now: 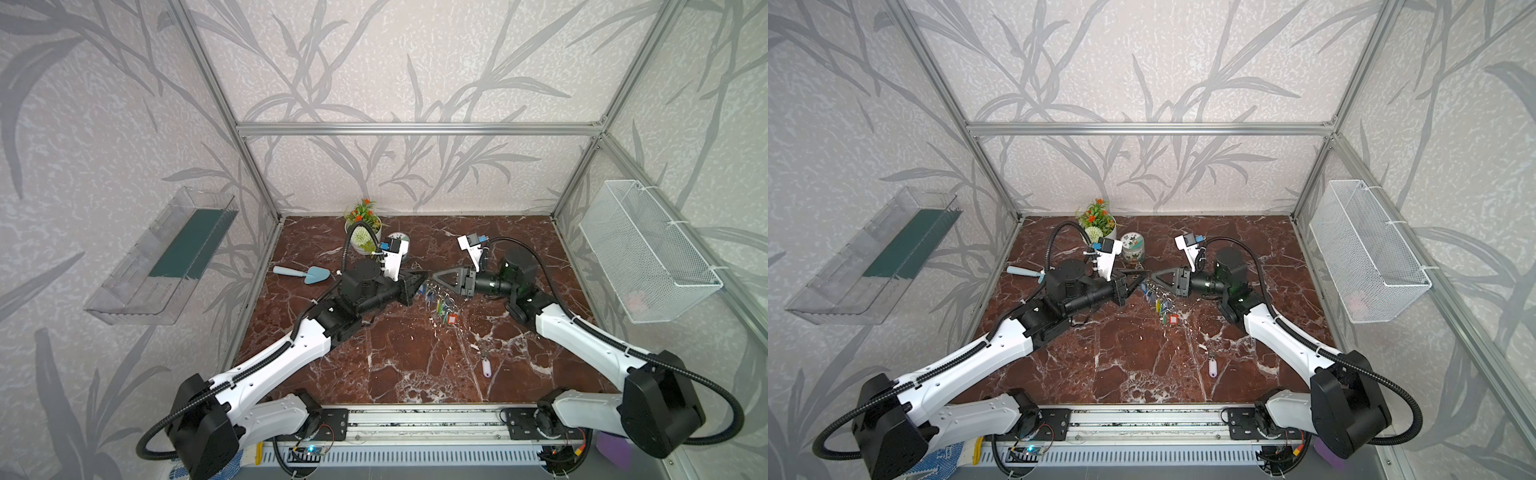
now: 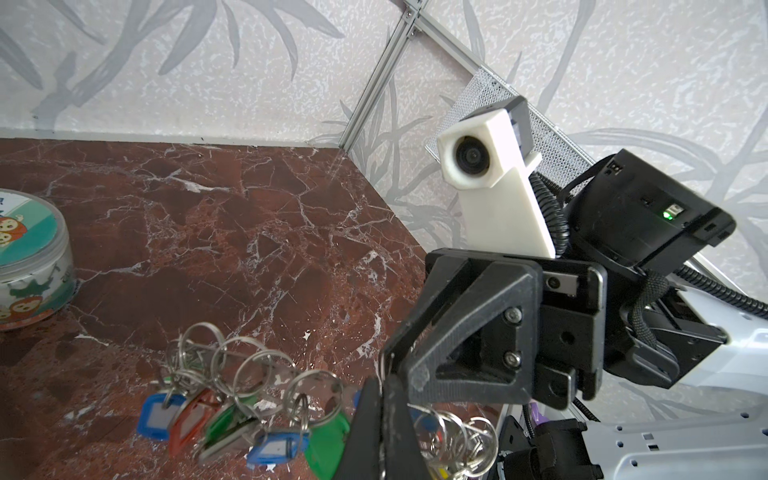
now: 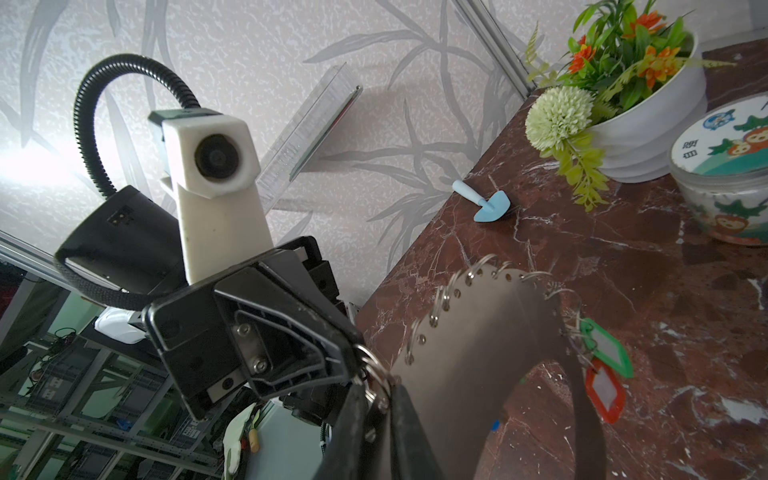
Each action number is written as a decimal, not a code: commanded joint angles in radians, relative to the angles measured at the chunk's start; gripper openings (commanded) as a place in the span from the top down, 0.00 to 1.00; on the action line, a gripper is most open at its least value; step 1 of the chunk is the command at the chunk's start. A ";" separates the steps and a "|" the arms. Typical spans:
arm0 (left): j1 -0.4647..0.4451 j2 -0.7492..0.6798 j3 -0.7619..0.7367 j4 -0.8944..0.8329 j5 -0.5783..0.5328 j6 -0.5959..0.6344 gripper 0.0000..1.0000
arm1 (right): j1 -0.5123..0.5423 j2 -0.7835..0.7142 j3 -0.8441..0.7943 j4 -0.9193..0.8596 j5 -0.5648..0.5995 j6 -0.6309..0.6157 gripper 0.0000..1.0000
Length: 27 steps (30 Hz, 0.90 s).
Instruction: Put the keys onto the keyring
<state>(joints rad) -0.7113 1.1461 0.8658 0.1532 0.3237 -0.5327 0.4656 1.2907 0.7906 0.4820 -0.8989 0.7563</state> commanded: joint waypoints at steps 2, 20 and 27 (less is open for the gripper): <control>-0.002 -0.026 -0.008 0.084 0.012 0.014 1.00 | 0.006 0.000 0.019 0.113 -0.056 0.055 0.77; -0.002 -0.055 -0.032 0.118 0.042 -0.001 1.00 | -0.083 -0.030 -0.003 0.015 -0.018 0.031 0.68; -0.002 -0.048 -0.031 0.147 0.043 -0.020 1.00 | -0.047 -0.027 -0.034 0.055 -0.033 0.039 0.68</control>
<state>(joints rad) -0.7124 1.1294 0.8272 0.1955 0.3500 -0.5354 0.4145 1.2816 0.7753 0.5053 -0.9207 0.8032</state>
